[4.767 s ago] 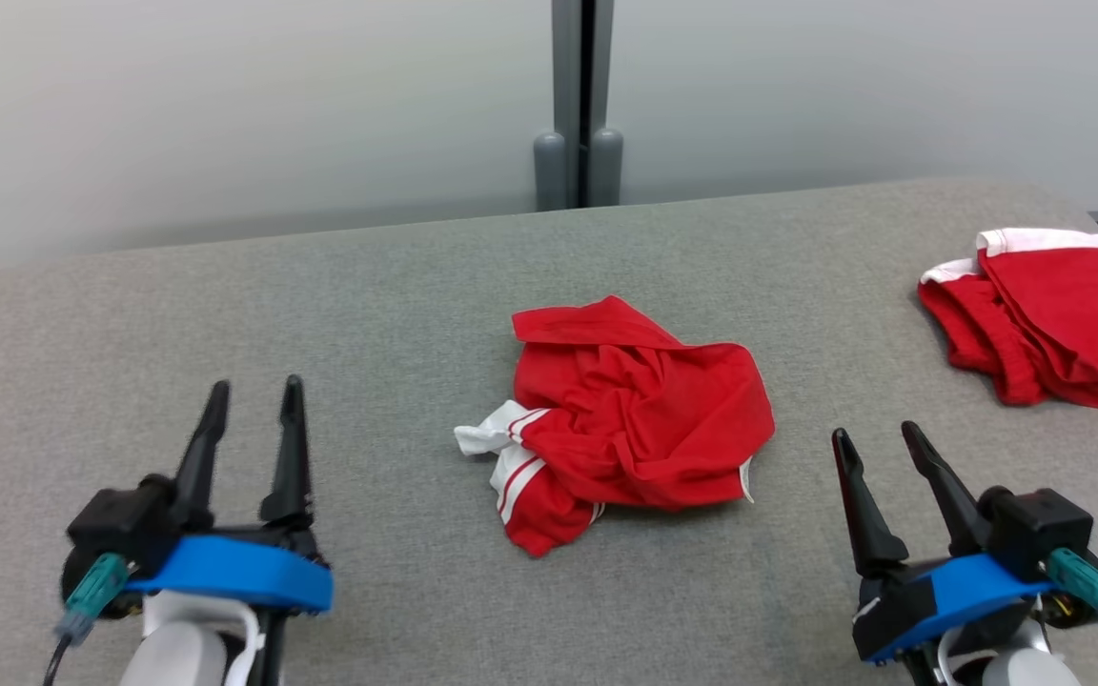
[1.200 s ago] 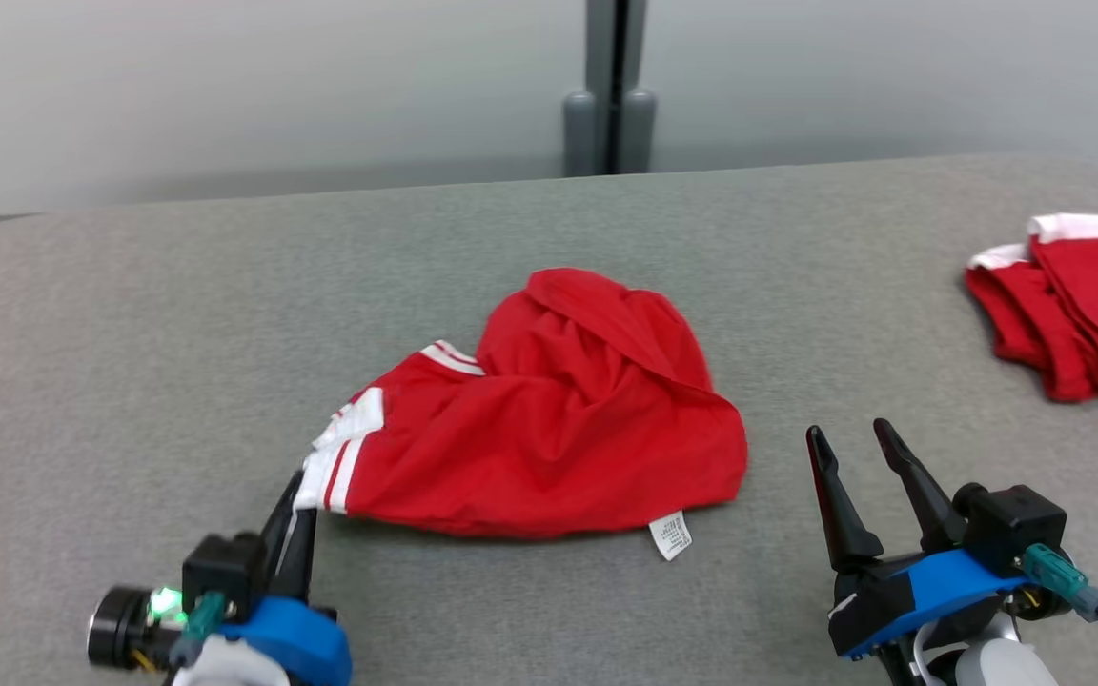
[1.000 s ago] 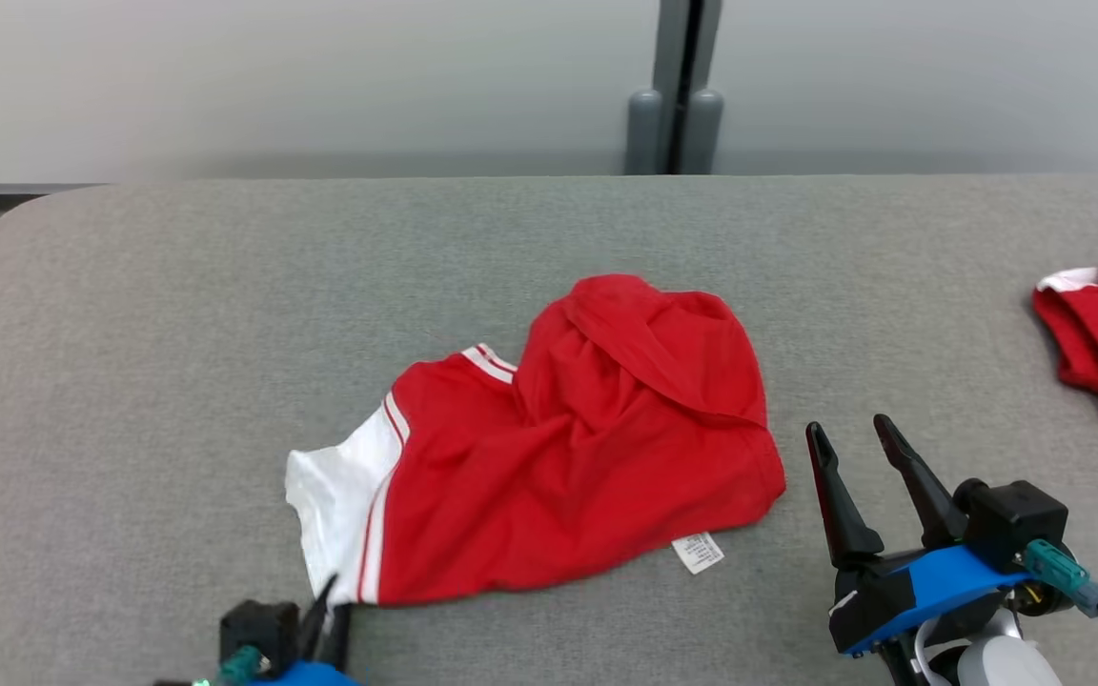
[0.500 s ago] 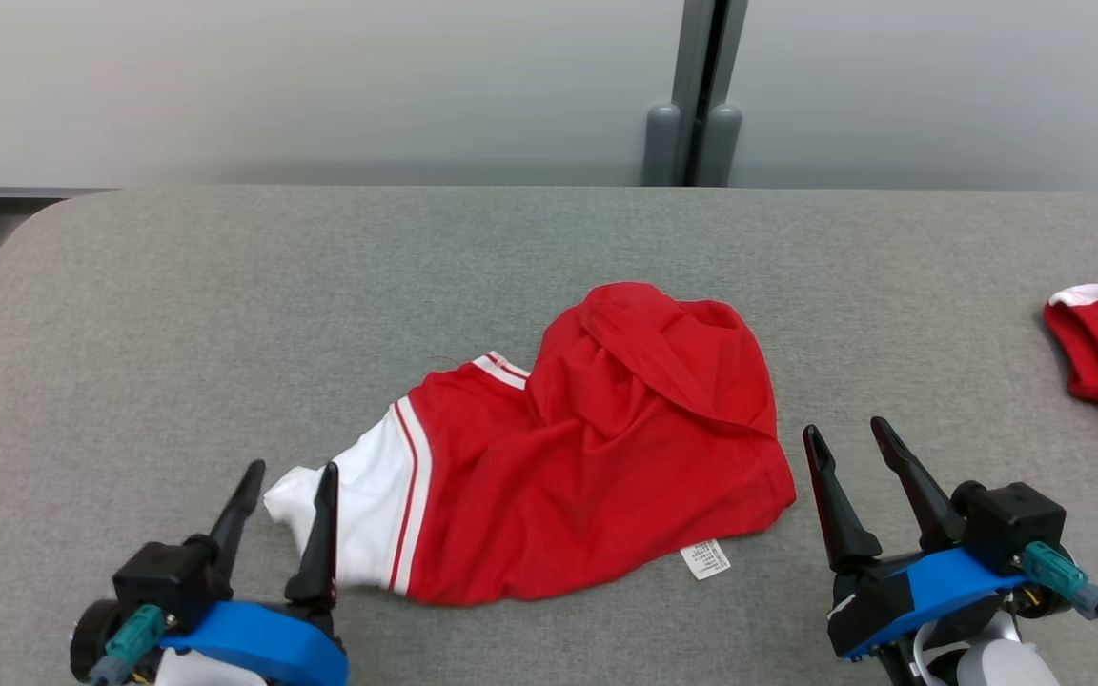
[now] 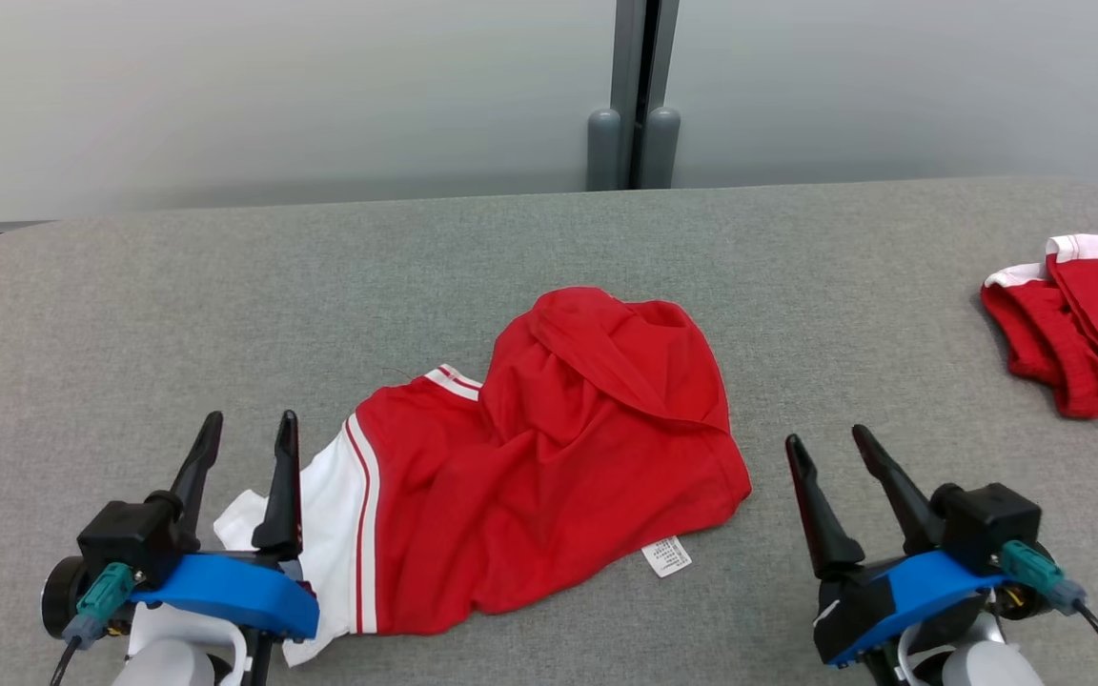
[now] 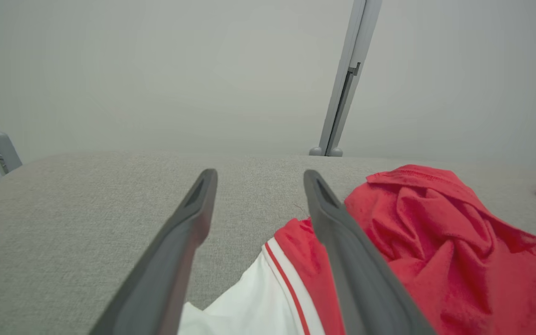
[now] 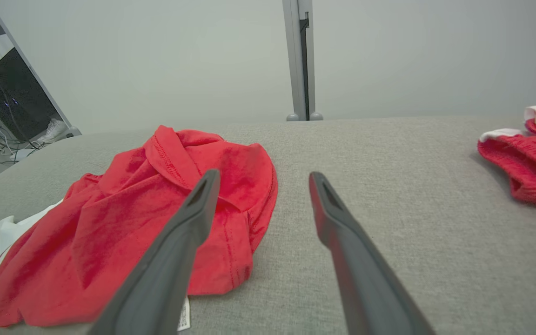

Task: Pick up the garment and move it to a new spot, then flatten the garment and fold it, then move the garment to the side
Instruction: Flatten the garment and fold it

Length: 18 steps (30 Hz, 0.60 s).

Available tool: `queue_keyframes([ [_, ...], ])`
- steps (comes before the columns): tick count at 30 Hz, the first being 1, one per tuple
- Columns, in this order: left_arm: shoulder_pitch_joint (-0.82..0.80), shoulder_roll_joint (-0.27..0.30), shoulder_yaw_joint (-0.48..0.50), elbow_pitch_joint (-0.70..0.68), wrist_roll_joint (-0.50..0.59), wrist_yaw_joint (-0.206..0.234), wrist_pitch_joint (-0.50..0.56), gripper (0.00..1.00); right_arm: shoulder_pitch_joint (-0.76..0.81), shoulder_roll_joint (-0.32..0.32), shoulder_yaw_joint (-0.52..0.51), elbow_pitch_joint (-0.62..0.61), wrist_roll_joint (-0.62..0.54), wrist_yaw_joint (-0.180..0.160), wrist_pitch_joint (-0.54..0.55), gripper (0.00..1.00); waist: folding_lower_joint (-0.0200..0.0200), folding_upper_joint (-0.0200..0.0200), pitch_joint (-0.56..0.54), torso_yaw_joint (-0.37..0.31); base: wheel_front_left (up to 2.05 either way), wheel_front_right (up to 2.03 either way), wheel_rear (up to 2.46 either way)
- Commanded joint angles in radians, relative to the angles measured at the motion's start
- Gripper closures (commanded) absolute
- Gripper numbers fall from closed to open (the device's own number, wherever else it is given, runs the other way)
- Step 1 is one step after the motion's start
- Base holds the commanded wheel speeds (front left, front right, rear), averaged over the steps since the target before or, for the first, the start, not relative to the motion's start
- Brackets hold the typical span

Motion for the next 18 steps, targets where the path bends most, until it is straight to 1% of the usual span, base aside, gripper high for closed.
queue_keyframes([
  [1,-0.011,-0.011,0.017,0.0,0.005,-0.008,-0.007,0.0,-0.01,-0.001,0.013,0.002,-0.008,0.001,0.011,0.0,-0.0001,0.0,-0.001,-0.002,0.0,0.0,0.0],
  [4,0.001,-0.027,0.036,-0.001,0.015,-0.016,-0.006,0.0,-0.023,-0.001,0.03,0.011,-0.007,0.001,0.037,0.0,-0.0001,0.0,0.002,-0.003,0.0,0.0,0.0],
  [5,0.016,-0.037,0.055,0.0,0.026,-0.024,-0.007,0.0,-0.041,-0.001,0.049,0.029,0.002,0.001,0.084,0.0,-0.0001,0.0,0.006,0.0,0.0,0.0,0.0],
  [9,0.025,-0.055,0.088,-0.001,0.044,-0.044,-0.007,0.0,-0.092,-0.001,0.058,0.097,0.012,0.001,0.202,0.0,-0.0001,0.0,0.023,0.015,0.0,0.0,0.0],
  [10,0.025,-0.055,0.088,-0.001,0.044,-0.044,-0.007,0.0,-0.092,-0.001,0.058,0.097,0.012,0.001,0.202,0.0,-0.0001,0.0,0.023,0.015,0.0,0.0,0.0],
  [15,0.008,-0.067,0.112,0.003,0.07,-0.07,-0.007,0.0,-0.17,-0.001,0.037,0.206,-0.001,0.0,0.292,0.0,-0.0001,0.0,0.049,0.044,0.0,0.0,0.0],
  [18,-0.002,-0.081,0.12,0.009,0.086,-0.084,-0.007,0.0,-0.21,-0.001,0.047,0.278,0.043,0.001,0.325,0.0,-0.0001,0.0,0.062,0.061,0.0,0.0,0.0],
])
